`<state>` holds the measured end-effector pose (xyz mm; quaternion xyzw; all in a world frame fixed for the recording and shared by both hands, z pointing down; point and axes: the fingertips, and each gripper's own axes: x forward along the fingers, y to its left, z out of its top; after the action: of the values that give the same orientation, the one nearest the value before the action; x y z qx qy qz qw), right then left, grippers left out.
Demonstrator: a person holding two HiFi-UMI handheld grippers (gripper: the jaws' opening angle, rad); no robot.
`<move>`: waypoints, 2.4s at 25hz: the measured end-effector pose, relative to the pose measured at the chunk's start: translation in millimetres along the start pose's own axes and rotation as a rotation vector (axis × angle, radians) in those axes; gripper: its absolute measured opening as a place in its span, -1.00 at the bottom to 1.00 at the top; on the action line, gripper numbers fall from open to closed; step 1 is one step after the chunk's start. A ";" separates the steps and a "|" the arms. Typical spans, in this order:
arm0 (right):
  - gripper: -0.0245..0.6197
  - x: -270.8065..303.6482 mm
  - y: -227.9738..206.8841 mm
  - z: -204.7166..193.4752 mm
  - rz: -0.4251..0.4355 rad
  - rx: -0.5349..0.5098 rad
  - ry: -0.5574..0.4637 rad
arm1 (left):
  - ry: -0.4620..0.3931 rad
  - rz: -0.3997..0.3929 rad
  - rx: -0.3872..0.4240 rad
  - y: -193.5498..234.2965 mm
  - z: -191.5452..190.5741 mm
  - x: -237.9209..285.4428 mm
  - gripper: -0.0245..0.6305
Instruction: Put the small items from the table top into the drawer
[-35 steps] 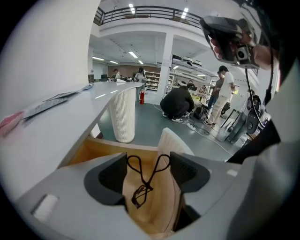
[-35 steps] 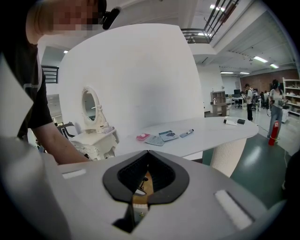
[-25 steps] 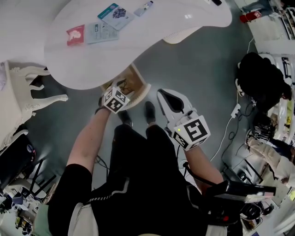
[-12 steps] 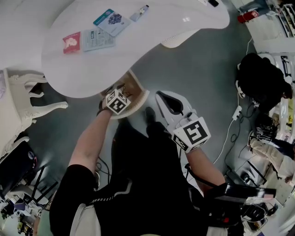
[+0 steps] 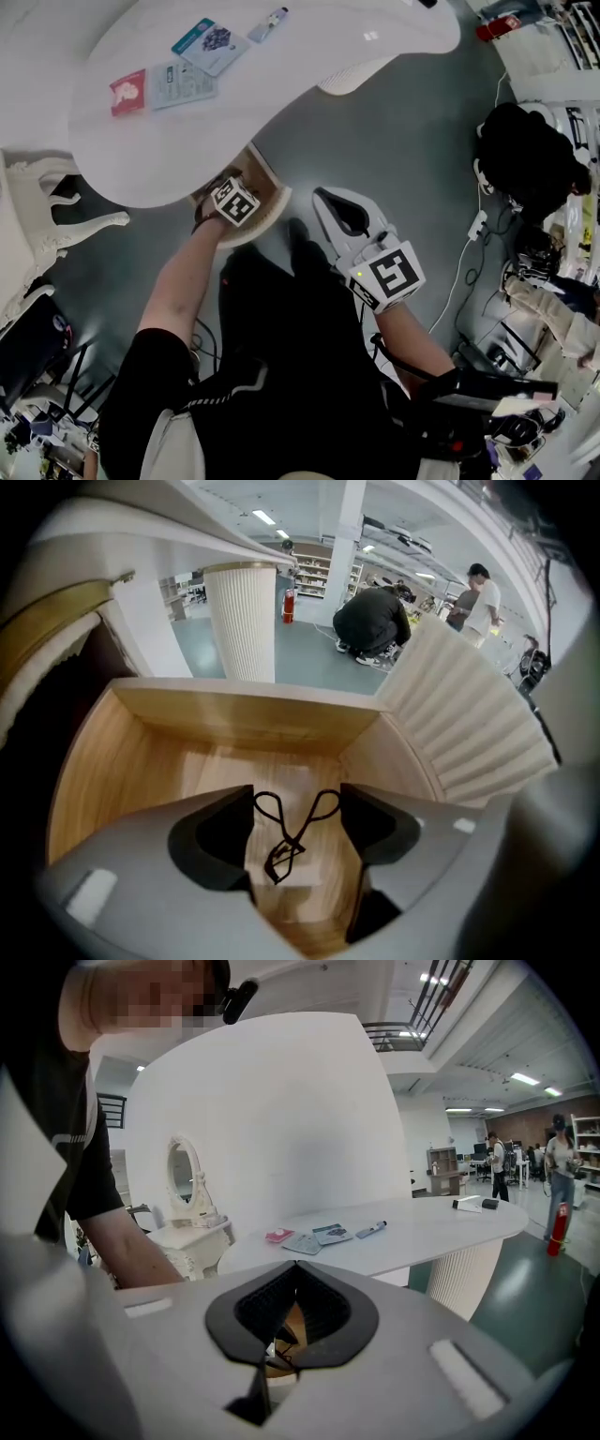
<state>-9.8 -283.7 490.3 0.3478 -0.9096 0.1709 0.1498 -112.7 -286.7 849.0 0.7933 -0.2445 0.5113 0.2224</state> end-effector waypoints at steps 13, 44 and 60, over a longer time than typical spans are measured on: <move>-0.91 -5.8 -21.5 -20.1 -0.040 0.040 0.017 | 0.102 -0.033 -0.033 16.1 -26.2 28.4 -0.04; -0.91 -13.2 -18.6 -34.9 -0.015 0.032 0.026 | 0.078 -0.043 0.078 10.4 -21.7 34.3 0.25; -0.91 -17.0 -18.2 -18.0 0.026 0.014 -0.005 | 0.073 -0.082 0.165 -8.9 -12.6 15.4 0.27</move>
<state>17.5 -279.1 503.5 0.3374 -0.9132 0.1783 0.1428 -110.5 -274.6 867.0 0.7992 -0.1607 0.5486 0.1857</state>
